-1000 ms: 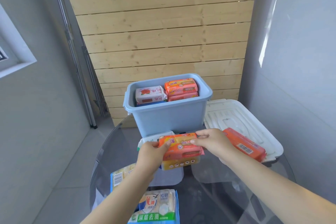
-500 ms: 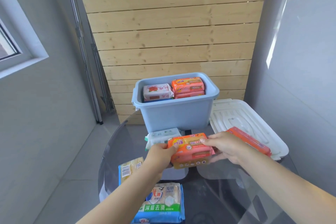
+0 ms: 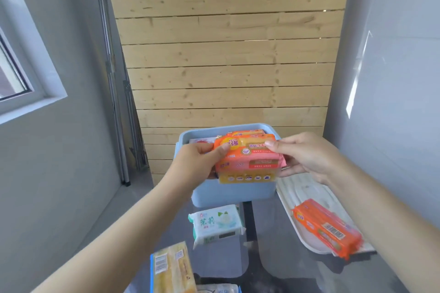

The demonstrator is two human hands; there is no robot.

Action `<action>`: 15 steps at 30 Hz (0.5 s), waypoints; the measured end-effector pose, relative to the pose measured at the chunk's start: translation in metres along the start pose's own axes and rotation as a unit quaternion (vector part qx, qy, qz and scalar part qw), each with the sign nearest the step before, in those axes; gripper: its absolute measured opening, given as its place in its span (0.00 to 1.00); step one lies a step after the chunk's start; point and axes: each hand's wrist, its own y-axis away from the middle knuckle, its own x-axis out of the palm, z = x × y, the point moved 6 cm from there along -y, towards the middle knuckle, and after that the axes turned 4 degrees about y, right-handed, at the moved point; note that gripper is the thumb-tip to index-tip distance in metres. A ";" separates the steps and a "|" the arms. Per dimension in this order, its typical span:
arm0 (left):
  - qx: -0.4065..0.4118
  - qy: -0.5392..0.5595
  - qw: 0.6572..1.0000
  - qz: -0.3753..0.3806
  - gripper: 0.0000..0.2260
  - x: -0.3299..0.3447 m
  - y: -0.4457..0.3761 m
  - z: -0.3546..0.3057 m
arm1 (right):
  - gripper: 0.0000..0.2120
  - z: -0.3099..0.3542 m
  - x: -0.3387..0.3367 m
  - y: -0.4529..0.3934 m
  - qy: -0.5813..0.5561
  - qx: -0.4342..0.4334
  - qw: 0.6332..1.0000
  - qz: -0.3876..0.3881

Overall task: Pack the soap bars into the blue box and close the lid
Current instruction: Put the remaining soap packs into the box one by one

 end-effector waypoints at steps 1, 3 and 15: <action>0.003 0.000 1.000 0.000 0.10 -0.004 -0.009 -0.006 | 0.14 0.008 0.001 -0.008 -0.005 -0.004 1.000 -0.003; -0.003 -0.003 1.000 0.002 0.10 -0.014 -0.027 -0.015 | 0.15 0.022 0.007 -0.027 -0.005 -0.009 1.000 -0.006; -0.108 -0.109 0.988 0.024 0.24 -0.045 -0.112 0.038 | 0.14 -0.004 0.050 -0.127 0.041 0.056 0.996 0.056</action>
